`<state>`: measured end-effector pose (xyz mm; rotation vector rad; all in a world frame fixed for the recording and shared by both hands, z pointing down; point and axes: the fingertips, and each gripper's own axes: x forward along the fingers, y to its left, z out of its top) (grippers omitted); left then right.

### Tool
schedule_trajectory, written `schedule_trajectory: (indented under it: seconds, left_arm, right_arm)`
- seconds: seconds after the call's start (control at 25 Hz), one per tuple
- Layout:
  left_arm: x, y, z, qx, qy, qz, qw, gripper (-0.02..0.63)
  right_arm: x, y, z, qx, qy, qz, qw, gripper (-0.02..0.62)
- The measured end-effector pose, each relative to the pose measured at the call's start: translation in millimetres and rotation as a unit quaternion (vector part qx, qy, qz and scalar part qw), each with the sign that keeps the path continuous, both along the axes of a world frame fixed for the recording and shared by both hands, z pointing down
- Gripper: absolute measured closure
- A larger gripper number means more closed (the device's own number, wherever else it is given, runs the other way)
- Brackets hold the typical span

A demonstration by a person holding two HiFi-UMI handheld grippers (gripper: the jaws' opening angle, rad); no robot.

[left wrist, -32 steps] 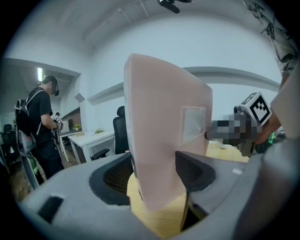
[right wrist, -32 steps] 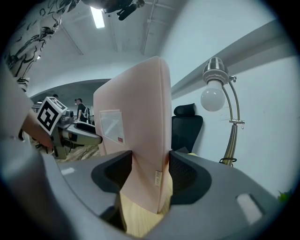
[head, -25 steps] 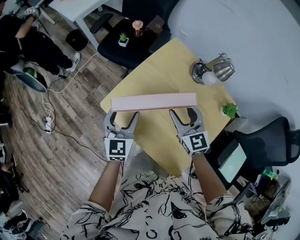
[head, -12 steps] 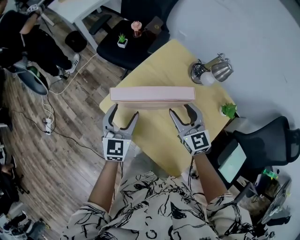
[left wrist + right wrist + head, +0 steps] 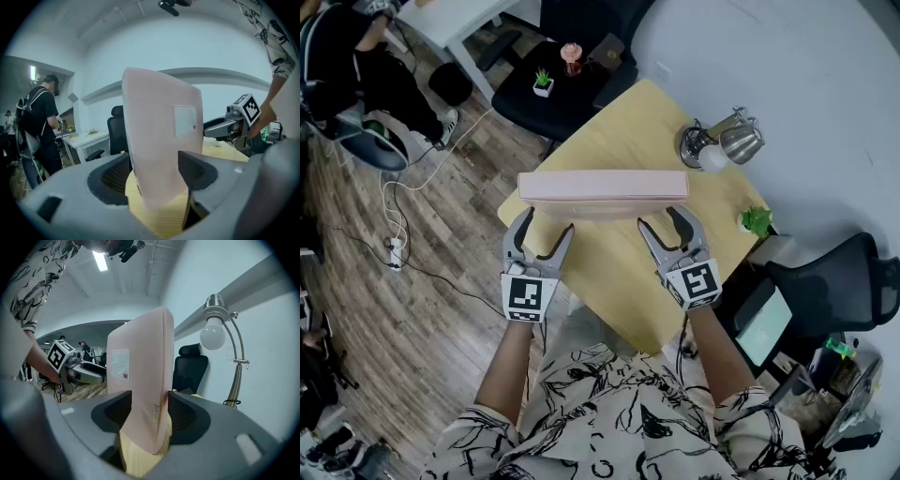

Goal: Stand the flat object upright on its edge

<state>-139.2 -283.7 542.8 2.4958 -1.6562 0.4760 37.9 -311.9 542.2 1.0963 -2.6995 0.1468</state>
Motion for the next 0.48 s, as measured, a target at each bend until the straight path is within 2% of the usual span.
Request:
schedule_trajectory:
  seconds: [0.48]
  left_arm:
    - [-3.5,-5.8,-1.1,-0.001,0.005,0.005,1.0000,0.270]
  right_arm:
    - [1.1,-2.5,-0.7,-0.003,-0.006,-0.005,1.000,0.336]
